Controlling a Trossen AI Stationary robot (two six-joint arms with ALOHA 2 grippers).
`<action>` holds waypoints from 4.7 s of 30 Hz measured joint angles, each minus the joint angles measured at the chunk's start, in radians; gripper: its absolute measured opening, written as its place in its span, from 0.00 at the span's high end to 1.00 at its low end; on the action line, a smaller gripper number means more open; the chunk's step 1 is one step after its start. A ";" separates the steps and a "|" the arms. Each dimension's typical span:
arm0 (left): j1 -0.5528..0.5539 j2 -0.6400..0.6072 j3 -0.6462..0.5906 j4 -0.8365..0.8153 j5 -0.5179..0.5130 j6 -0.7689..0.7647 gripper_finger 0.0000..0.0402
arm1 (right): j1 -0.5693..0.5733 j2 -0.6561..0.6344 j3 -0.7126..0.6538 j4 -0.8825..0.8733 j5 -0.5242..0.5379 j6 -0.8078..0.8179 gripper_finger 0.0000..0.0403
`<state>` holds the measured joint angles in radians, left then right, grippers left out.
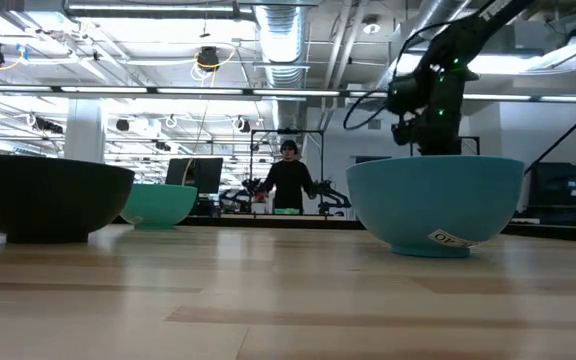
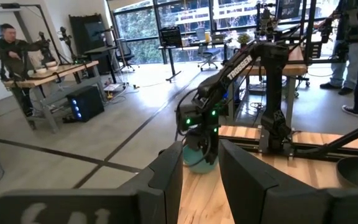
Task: Nest bowls inside each other
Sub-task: Stack the green bowl on top of the blue bowl, then stack the bottom black bowl on top of the green bowl
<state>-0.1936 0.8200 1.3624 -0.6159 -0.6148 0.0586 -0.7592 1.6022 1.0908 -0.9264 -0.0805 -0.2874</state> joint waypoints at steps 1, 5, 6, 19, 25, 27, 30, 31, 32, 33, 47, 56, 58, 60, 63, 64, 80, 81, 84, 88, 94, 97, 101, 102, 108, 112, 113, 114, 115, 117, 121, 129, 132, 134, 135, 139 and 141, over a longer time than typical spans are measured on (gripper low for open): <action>0.000 0.000 0.000 0.000 0.000 0.000 0.76 | 0.004 0.020 0.000 0.001 0.000 0.001 0.73; 0.000 0.000 0.000 0.000 0.000 0.000 0.76 | 0.007 0.059 0.000 0.014 0.003 0.018 0.73; 0.000 0.000 0.000 0.000 0.000 -0.001 0.76 | 0.007 0.068 0.000 0.021 0.003 0.018 0.73; 0.000 0.000 0.000 0.000 -0.001 0.001 0.76 | 0.027 0.057 0.000 0.048 0.131 -0.010 0.96; 0.000 0.000 0.000 0.000 -0.001 0.001 0.76 | 0.095 0.000 0.000 -0.011 0.128 0.019 0.97; 0.000 0.000 0.000 0.000 -0.001 0.001 0.76 | 0.138 -0.032 0.000 -0.043 0.106 0.042 0.98; 0.000 0.000 0.000 0.000 -0.001 0.000 0.76 | 0.223 -0.099 0.000 -0.072 0.036 0.078 0.98; 0.000 0.000 0.000 0.000 -0.001 0.000 0.76 | 0.255 -0.121 0.000 -0.071 0.022 0.103 0.98; 0.000 0.000 -0.001 0.000 -0.001 0.000 0.76 | 0.292 -0.146 0.000 -0.069 0.013 0.129 0.98; 0.000 0.000 -0.001 0.000 -0.001 0.000 0.76 | 0.329 -0.169 0.000 -0.069 0.006 0.150 0.98; 0.000 0.021 -0.001 0.000 -0.001 -0.046 0.76 | 0.794 -0.259 0.002 0.106 0.034 0.578 0.98; 0.000 0.040 -0.001 0.004 -0.003 -0.058 0.76 | 0.969 -0.149 0.123 0.072 0.097 0.638 0.98; 0.000 0.047 -0.001 0.003 -0.003 -0.062 0.76 | 0.999 -0.121 0.169 0.059 0.108 0.635 0.98; 0.000 0.051 -0.001 -0.005 -0.003 -0.068 0.76 | 1.022 -0.095 0.213 0.030 0.109 0.632 0.98; 0.000 0.057 -0.001 -0.007 -0.003 -0.084 0.76 | 1.055 -0.053 0.261 0.010 0.109 0.640 0.98; 0.000 0.058 -0.001 -0.009 -0.002 -0.092 0.76 | 1.066 -0.040 0.274 0.002 0.109 0.646 0.98; -0.001 0.056 -0.001 -0.110 0.150 -0.190 0.76 | 1.198 0.150 0.325 -0.049 0.148 0.890 0.98; -0.001 0.056 -0.001 -0.110 0.155 -0.188 0.76 | 1.197 0.168 0.325 -0.048 0.150 0.891 0.98; -0.001 0.056 -0.001 -0.108 0.158 -0.170 0.76 | 1.192 0.217 0.325 -0.047 0.152 0.891 0.98; -0.001 0.056 -0.001 -0.098 0.159 -0.168 0.76 | 1.183 0.261 0.325 -0.044 0.153 0.891 0.93; -0.001 0.056 -0.001 -0.088 0.165 -0.168 0.76 | 1.165 0.270 0.325 0.004 0.143 0.886 0.89; -0.001 0.056 -0.001 -0.077 0.165 -0.168 0.76 | 1.158 0.258 0.323 0.015 0.123 0.882 0.88; -0.001 0.056 -0.001 -0.073 0.165 -0.168 0.76 | 1.149 0.254 0.323 0.033 0.064 0.858 0.88; -0.001 0.056 -0.001 -0.073 0.165 -0.168 0.76 | 1.149 0.252 0.323 0.036 0.054 0.857 0.88; -0.001 0.057 -0.001 -0.073 0.165 -0.176 0.76 | 1.149 0.230 0.323 0.041 0.043 0.855 0.87; 0.000 0.057 -0.001 -0.075 0.165 -0.176 0.76 | 1.149 0.187 0.323 0.047 0.041 0.862 0.87; -0.001 0.057 -0.001 -0.081 0.165 -0.178 0.76 | 1.149 0.171 0.323 0.050 0.041 0.868 0.87; -0.001 0.057 -0.001 -0.092 0.165 -0.189 0.76 | 1.149 0.152 0.323 0.052 0.041 0.871 0.87; 0.000 0.057 -0.001 -0.106 0.165 -0.207 0.76 | 1.149 0.130 0.323 0.053 0.041 0.874 0.87; -0.001 0.057 0.000 -0.152 0.165 -0.260 0.76 | 1.149 0.091 0.324 0.063 0.041 0.900 0.87; -0.001 0.063 -0.010 -0.258 0.188 -0.367 0.76 | 1.149 0.005 0.324 0.104 0.047 0.937 0.87; -0.002 0.117 -0.026 -0.342 0.416 -0.526 0.76 | 1.143 -0.156 0.325 0.216 0.151 0.921 0.88; -0.002 0.167 -0.026 -0.332 0.435 -0.560 0.76 | 1.135 -0.196 0.325 0.220 0.206 0.916 0.88; -0.002 0.213 -0.026 -0.333 0.435 -0.562 0.76 | 1.131 -0.211 0.325 0.197 0.216 0.915 0.89; -0.002 0.237 -0.026 -0.331 0.435 -0.557 0.76 | 1.129 -0.216 0.325 0.177 0.215 0.911 0.89; -0.001 0.335 -0.027 -0.315 0.450 -0.511 0.76 | 1.140 -0.224 0.325 0.059 0.211 0.914 0.90; -0.002 0.379 -0.027 -0.298 0.479 -0.480 0.76 | 1.145 -0.224 0.325 0.018 0.211 0.915 0.90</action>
<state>-0.1952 1.1988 1.3354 -0.9142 -0.1354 -0.4218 0.3862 1.3777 1.4155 -0.9084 0.1303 0.6277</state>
